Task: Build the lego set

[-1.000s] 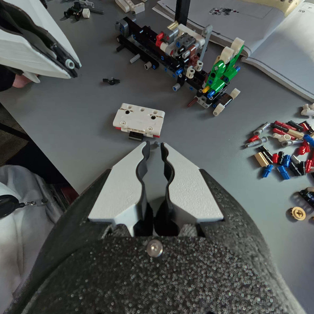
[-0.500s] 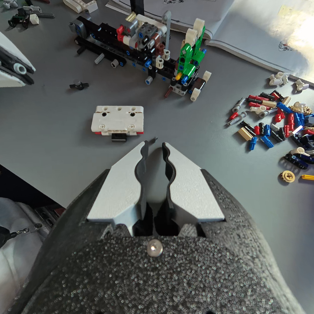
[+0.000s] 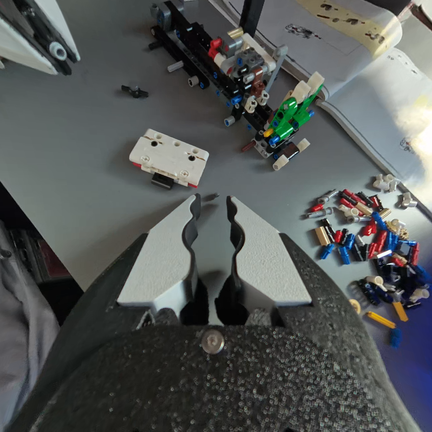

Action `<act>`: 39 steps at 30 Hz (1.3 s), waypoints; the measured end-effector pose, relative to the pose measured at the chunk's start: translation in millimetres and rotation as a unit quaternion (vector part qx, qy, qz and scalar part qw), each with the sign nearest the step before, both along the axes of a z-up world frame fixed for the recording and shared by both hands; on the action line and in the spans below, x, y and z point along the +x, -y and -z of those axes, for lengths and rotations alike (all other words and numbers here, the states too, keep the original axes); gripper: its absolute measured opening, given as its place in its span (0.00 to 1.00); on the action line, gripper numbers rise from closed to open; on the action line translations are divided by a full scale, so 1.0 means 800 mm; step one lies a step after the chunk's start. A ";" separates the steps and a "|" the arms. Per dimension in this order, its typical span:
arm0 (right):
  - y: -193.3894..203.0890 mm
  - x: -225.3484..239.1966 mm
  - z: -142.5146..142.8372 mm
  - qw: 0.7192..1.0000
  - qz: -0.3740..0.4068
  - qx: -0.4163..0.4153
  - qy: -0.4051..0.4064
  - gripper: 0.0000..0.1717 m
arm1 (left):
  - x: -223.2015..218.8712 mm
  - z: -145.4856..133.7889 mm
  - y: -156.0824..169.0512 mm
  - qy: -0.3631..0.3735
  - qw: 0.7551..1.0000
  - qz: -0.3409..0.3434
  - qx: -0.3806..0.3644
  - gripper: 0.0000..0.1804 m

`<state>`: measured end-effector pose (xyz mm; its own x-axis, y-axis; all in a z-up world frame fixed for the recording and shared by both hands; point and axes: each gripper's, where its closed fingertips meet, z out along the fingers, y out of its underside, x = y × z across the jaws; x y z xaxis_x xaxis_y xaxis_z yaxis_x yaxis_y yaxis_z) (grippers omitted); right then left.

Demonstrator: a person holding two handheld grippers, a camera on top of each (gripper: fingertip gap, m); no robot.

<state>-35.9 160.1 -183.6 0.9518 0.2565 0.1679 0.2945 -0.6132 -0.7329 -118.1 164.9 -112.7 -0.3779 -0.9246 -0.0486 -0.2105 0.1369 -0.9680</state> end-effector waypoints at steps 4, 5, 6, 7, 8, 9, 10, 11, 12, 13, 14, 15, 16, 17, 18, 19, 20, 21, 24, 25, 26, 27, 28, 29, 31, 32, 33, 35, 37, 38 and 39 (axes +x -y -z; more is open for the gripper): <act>0.010 0.003 0.001 0.986 -0.146 -0.033 0.068 0.14 | 0.000 0.001 0.001 -0.002 1.000 0.001 0.003 0.03; 0.015 -0.004 0.000 0.978 -0.191 -0.043 0.071 0.14 | 0.000 0.002 0.001 -0.002 1.000 0.001 0.004 0.03; 0.012 -0.002 -0.004 0.973 -0.208 -0.043 0.086 0.13 | 0.000 0.002 0.001 -0.003 1.000 0.001 0.005 0.03; 0.012 -0.003 -0.005 0.967 -0.230 -0.056 0.097 0.13 | 0.001 0.002 0.001 -0.003 1.000 0.000 0.006 0.03; 0.012 -0.003 -0.005 0.959 -0.251 -0.071 0.109 0.11 | 0.001 0.003 0.001 -0.004 1.000 -0.001 0.008 0.03; 0.007 0.000 -0.006 0.954 -0.260 -0.077 0.125 0.10 | 0.001 0.003 0.001 -0.005 1.000 -0.002 0.009 0.03; 0.005 -0.001 -0.006 0.949 -0.273 -0.090 0.127 0.09 | 0.001 0.003 0.000 -0.004 1.000 -0.003 0.010 0.03; 0.005 -0.003 -0.005 0.945 -0.287 -0.106 0.120 0.08 | 0.001 0.003 0.001 -0.004 1.000 -0.003 0.010 0.02; 0.000 -0.003 -0.005 0.943 -0.290 -0.111 0.121 0.08 | 0.001 0.003 0.000 -0.004 1.000 -0.003 0.010 0.02; -0.002 -0.002 -0.003 0.940 -0.294 -0.119 0.124 0.09 | 0.001 0.003 0.000 -0.003 1.000 -0.004 0.010 0.02; -0.002 -0.002 -0.001 0.937 -0.300 -0.130 0.125 0.09 | 0.001 0.002 0.000 -0.002 1.000 -0.004 0.009 0.02; -0.005 -0.001 -0.001 0.935 -0.301 -0.133 0.130 0.09 | 0.001 0.002 0.000 -0.002 1.000 -0.003 0.009 0.02; -0.006 0.000 0.000 0.934 -0.303 -0.137 0.133 0.09 | 0.000 0.002 0.000 -0.001 1.000 -0.003 0.009 0.02; -0.005 -0.001 0.002 0.932 -0.307 -0.143 0.131 0.09 | 0.000 0.002 0.000 -0.001 1.000 -0.003 0.010 0.03; -0.006 -0.001 0.003 0.930 -0.309 -0.148 0.132 0.08 | 0.000 0.002 0.001 -0.001 1.000 -0.002 0.011 0.03; -0.005 -0.001 0.004 0.928 -0.312 -0.153 0.132 0.08 | 0.000 0.003 0.001 -0.002 1.000 -0.002 0.012 0.03; -0.005 -0.002 0.005 0.926 -0.316 -0.156 0.132 0.08 | 0.000 0.003 0.002 -0.002 1.000 -0.001 0.014 0.03; -0.005 -0.002 0.005 0.925 -0.318 -0.157 0.134 0.07 | 0.000 0.003 0.002 -0.003 1.000 -0.001 0.016 0.03; -0.003 -0.002 0.007 0.922 -0.322 -0.166 0.134 0.05 | 0.000 0.004 0.004 -0.003 1.000 0.001 0.021 0.03; -0.003 -0.003 0.007 0.922 -0.324 -0.168 0.133 0.04 | 0.000 0.005 0.004 -0.003 1.000 0.001 0.022 0.02; -0.003 -0.003 0.007 0.922 -0.324 -0.167 0.133 0.03 | 0.000 0.004 0.004 -0.003 1.000 0.001 0.022 0.02; -0.003 -0.003 0.007 0.923 -0.322 -0.167 0.130 0.03 | 0.000 0.004 0.003 -0.002 1.000 0.000 0.020 0.02; -0.003 -0.003 0.007 0.924 -0.320 -0.166 0.128 0.03 | 0.000 0.003 0.003 -0.002 1.000 0.000 0.018 0.03; -0.006 -0.002 0.005 0.927 -0.314 -0.156 0.130 0.03 | 0.000 0.002 0.002 -0.001 1.000 -0.002 0.015 0.03; -0.015 -0.007 -0.011 0.945 -0.291 -0.111 0.102 0.03 | 0.000 -0.003 -0.004 0.008 1.000 -0.012 0.004 0.03; -0.025 -0.014 -0.028 0.959 -0.267 -0.071 0.065 0.03 | 0.001 -0.009 -0.009 0.022 1.000 -0.021 -0.007 0.02; -0.035 -0.026 -0.050 0.970 -0.241 -0.020 0.007 0.04 | 0.000 -0.017 -0.015 0.039 0.999 -0.030 -0.022 0.03; -0.052 -0.055 -0.108 0.963 -0.179 0.091 -0.177 0.03 | -0.003 -0.038 -0.025 0.085 0.994 -0.041 -0.056 0.03; -0.059 -0.075 -0.153 0.905 -0.120 0.162 -0.375 0.03 | -0.008 -0.058 -0.038 0.127 0.987 -0.063 -0.082 0.03; -0.060 -0.083 -0.163 0.871 -0.096 0.181 -0.447 0.03 | -0.011 -0.067 -0.044 0.147 0.983 -0.076 -0.085 0.02; -0.060 -0.091 -0.169 0.842 -0.080 0.196 -0.496 0.03 | -0.014 -0.073 -0.047 0.162 0.979 -0.088 -0.083 0.03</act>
<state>-108.6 208.5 -48.1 0.6316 0.5049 -0.5884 -0.5260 -0.2785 -0.8036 -129.3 202.7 -54.2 -0.2014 -0.9794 0.0163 0.1045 -0.0380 -0.9938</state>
